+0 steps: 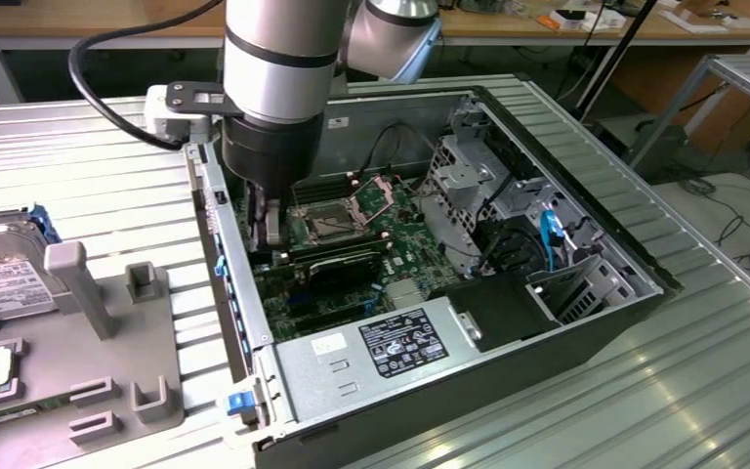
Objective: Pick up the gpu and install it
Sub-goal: 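Press down on the gpu until it lock into place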
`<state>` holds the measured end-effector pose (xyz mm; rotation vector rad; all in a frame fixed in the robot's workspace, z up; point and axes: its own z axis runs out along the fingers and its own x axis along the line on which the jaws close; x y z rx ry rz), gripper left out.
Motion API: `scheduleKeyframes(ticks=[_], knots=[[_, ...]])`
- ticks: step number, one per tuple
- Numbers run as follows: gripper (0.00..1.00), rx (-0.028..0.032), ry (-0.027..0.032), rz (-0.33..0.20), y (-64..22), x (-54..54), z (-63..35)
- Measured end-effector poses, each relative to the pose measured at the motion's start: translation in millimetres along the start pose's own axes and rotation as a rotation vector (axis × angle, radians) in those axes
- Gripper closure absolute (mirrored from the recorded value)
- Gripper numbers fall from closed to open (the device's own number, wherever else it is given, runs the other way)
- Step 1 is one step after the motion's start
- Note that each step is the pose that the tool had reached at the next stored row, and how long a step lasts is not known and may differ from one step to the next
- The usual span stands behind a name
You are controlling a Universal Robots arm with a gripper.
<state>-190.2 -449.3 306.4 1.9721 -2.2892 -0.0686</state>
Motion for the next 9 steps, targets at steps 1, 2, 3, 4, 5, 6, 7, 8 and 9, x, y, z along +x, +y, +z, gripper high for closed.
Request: scheduleKeyframes(ticks=[1, 2, 3, 4, 5, 6, 7, 8, 9], knots=[[0.89, 0.0000, 0.0000, 0.000, -0.1, 0.7, 0.1], [0.89, -0.0001, 0.0000, 0.000, -0.1, 0.8, 0.1], [0.89, -0.0001, -0.0003, 0.000, -0.4, 0.8, 0.1], [0.89, 0.0000, -0.0005, 0.000, -0.4, 0.8, 0.0], [0.89, -0.0002, -0.0001, 0.000, -0.3, 0.8, -0.7], [0.89, -0.0002, -0.0002, 0.000, -0.2, 0.9, -1.9], [0.89, -0.0007, 0.0000, 0.000, 0.1, 0.9, -4.6], [0.89, -0.0005, -0.0004, 0.000, 0.1, 0.9, -4.5], [0.89, 0.0006, -0.0011, 0.000, 0.3, 1.0, -3.8]])
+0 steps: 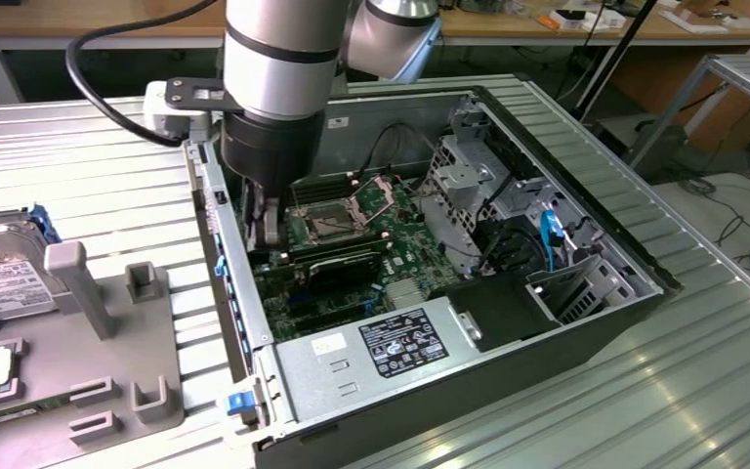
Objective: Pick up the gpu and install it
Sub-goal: 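Press down on the gpu until it lock into place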
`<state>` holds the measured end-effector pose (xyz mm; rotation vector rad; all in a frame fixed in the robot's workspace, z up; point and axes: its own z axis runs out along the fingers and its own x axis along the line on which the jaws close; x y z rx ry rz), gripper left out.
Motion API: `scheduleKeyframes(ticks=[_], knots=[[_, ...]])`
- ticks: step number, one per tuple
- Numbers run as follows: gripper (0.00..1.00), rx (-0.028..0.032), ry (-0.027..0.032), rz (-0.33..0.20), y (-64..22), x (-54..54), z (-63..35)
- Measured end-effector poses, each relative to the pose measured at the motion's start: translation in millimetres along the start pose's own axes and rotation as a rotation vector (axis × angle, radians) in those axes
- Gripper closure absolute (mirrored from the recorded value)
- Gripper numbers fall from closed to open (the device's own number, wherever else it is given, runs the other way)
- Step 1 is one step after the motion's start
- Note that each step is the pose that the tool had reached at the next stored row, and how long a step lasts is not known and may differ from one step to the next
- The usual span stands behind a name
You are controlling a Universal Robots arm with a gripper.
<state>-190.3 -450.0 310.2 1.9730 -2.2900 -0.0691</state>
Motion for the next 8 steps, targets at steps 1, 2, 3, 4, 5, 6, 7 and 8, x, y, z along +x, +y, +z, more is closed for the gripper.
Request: scheduleKeyframes(ticks=[1, 2, 3, 4, 5, 6, 7, 8], knots=[[0.89, -0.0001, -0.0020, 0.000, 0.2, 0.3, 1.1], [0.89, -0.0003, -0.0043, 0.000, 0.1, 1.0, 2.0], [0.89, -0.0003, -0.0047, 0.000, -0.1, 2.0, 2.2], [0.89, -0.0003, -0.0049, 0.000, -0.2, 2.8, 2.5], [0.89, -0.0003, -0.0051, 0.000, -0.3, 3.6, 2.8], [0.89, -0.0004, -0.0053, -0.001, -0.5, 3.9, 3.0], [0.89, -0.0013, -0.0106, -0.001, -0.5, 4.0, 3.2], [0.89, -0.0012, -0.0161, -0.002, -0.6, 3.9, 4.3]])
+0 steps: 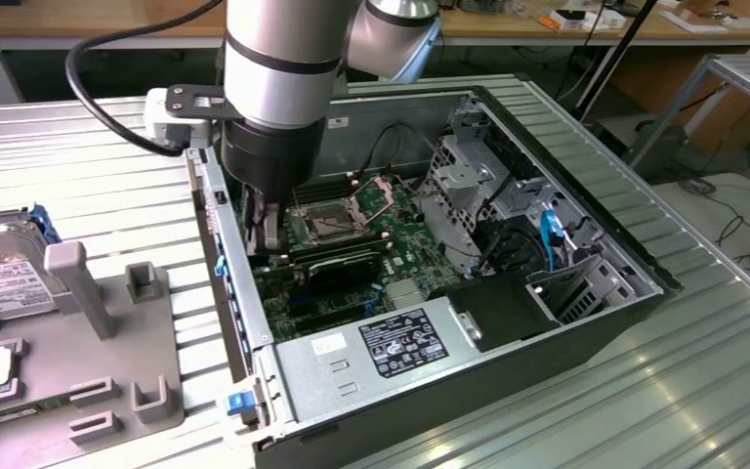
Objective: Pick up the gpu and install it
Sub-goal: 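Press down on the gpu until it lock into place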
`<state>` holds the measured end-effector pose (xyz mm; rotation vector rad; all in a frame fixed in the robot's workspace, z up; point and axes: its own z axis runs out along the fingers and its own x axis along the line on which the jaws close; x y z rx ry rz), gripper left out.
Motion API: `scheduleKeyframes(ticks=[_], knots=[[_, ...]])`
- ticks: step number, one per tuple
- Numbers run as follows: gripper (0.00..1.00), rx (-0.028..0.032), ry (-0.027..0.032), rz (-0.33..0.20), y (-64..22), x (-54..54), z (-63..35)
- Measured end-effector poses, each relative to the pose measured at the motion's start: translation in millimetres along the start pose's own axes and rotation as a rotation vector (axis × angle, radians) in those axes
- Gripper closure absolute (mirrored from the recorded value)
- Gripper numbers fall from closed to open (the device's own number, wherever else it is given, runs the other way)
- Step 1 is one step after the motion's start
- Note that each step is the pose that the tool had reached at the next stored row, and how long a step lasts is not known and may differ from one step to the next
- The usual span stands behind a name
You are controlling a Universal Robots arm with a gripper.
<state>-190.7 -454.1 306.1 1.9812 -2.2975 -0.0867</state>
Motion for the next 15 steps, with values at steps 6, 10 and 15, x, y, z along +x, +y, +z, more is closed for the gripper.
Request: scheduleKeyframes(ticks=[6, 10, 15], knots=[[0.89, 0.0005, -0.0086, -0.001, 0.2, 0.0, -1.6], [0.89, -0.0038, -0.0207, -0.004, -3.8, -0.8, -12.7], [0.89, -0.0052, -0.0314, -0.018, -45.8, -7.1, -17.7]])
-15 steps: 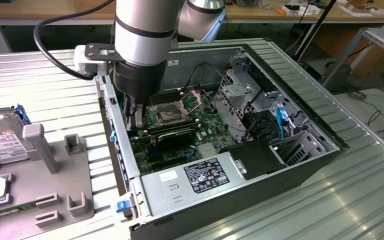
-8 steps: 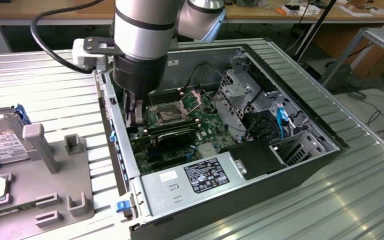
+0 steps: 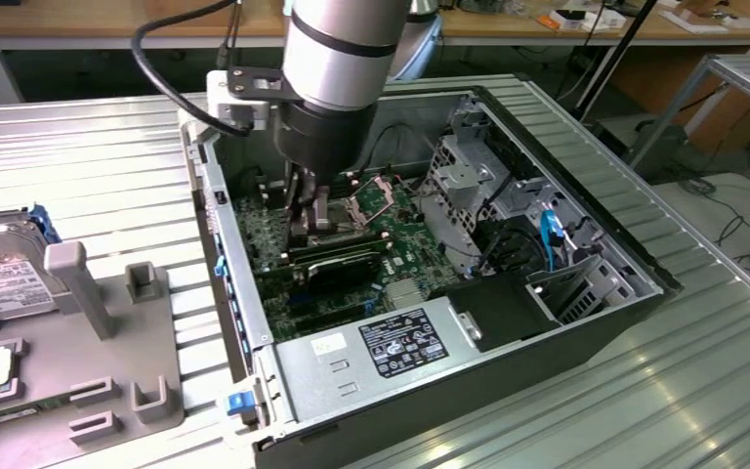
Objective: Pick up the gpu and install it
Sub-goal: 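Press down on the gpu until it lock into place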
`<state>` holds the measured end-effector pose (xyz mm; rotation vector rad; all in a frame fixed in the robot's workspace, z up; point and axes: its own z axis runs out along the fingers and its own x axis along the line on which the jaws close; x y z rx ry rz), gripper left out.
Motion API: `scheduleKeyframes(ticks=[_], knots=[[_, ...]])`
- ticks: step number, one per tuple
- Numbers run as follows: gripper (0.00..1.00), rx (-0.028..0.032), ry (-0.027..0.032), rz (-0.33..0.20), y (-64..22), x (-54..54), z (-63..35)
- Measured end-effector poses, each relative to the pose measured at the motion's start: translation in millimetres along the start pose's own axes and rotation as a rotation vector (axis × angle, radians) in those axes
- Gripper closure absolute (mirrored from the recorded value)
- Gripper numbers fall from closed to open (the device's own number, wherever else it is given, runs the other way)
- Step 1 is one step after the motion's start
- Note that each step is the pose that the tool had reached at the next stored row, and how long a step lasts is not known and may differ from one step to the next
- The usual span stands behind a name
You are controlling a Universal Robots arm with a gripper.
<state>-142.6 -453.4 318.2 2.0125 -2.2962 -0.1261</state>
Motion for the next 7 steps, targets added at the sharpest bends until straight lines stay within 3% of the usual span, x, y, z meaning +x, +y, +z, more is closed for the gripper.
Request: scheduleKeyframes(ticks=[2, 7], knots=[[0.89, -0.0013, -0.0009, -0.005, -18.8, -2.4, -2.2], [0.89, -0.0013, -0.0008, -0.005, -18.9, -2.5, -2.3]])
